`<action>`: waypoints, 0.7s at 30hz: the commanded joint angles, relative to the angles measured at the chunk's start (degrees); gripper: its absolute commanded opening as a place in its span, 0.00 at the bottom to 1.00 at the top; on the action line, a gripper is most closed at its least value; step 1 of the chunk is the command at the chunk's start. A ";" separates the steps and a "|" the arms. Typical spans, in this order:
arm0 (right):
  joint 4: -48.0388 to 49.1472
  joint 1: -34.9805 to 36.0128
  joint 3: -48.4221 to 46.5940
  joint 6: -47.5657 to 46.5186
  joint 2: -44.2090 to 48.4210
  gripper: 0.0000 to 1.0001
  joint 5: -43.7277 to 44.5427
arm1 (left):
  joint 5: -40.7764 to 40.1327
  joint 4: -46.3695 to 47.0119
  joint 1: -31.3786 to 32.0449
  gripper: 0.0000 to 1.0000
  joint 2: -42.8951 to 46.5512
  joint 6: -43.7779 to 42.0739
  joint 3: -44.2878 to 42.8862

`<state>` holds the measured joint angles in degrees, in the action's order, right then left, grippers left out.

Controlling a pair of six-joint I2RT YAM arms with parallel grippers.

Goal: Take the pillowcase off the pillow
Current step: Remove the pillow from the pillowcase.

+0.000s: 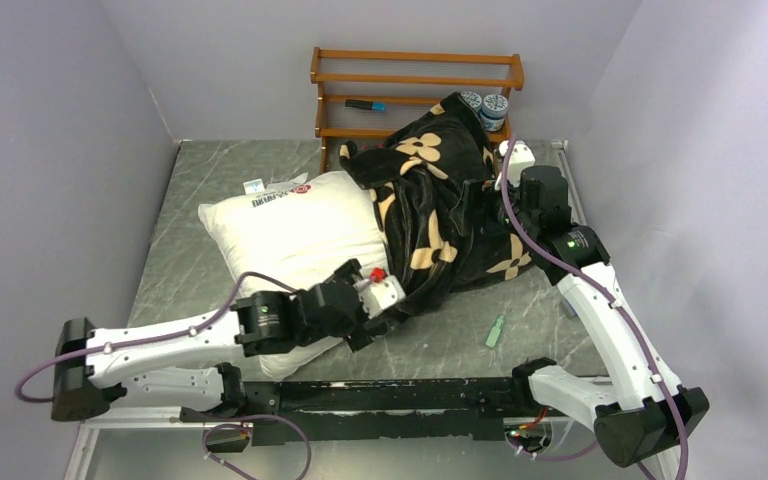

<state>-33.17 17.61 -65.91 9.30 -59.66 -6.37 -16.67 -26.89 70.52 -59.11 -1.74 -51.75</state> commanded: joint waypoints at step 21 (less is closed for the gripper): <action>1.98 0.01 2.86 1.10 2.64 0.94 -2.54 | -35.80 -2.78 8.41 0.97 -29.38 12.86 -1.19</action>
<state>-32.91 17.61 -63.31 9.67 -58.83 -7.49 -46.74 -26.00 82.28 -86.00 5.17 -51.90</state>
